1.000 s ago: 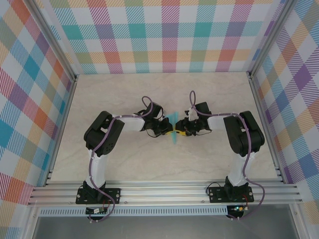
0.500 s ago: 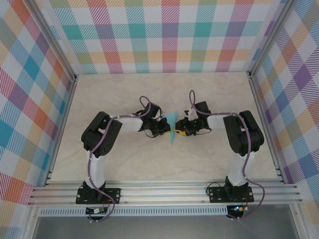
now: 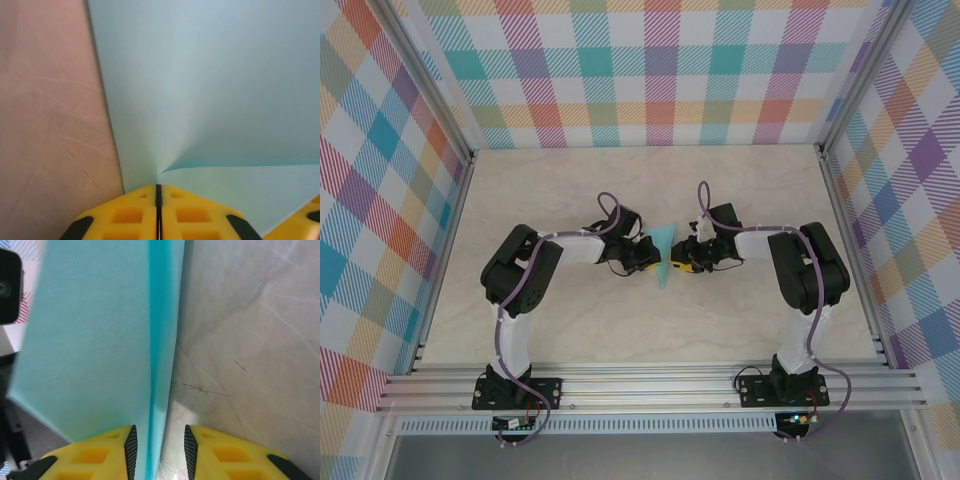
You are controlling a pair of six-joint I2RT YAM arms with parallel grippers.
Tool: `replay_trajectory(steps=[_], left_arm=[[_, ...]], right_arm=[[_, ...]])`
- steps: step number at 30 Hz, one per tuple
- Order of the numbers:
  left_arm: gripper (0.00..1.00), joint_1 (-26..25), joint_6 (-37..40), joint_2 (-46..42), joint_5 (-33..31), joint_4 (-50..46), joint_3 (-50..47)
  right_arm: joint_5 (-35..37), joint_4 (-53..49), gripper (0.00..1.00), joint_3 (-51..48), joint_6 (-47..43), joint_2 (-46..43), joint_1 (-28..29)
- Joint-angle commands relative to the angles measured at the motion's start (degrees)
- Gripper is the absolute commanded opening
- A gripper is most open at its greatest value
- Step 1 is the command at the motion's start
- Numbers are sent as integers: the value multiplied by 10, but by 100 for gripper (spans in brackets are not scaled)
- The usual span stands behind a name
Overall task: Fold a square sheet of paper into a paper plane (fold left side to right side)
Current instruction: Fold the wing for the fifth time at the center of the table.
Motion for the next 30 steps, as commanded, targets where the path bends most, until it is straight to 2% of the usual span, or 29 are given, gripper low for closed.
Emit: replay_trajectory(steps=[1,10,19,25,30], left_arm=[[14,7,9,-48,10,-6,-4],[17,19,24,-77,-12,-50,-6],[13,21,18,-34,35,-15,1],[10,21,25,-5,30,-25,10],[8,21,32,11,24,-33,15]], right_arm=[[22,-36,32,-1,-16,16,8],[19,-29,32,1,-12,22,8],[19,-24,32,0,-13,19,8],[-2,-3,32,12,-7,7,-2],[-3,-32,33,49,-24,2,-12]])
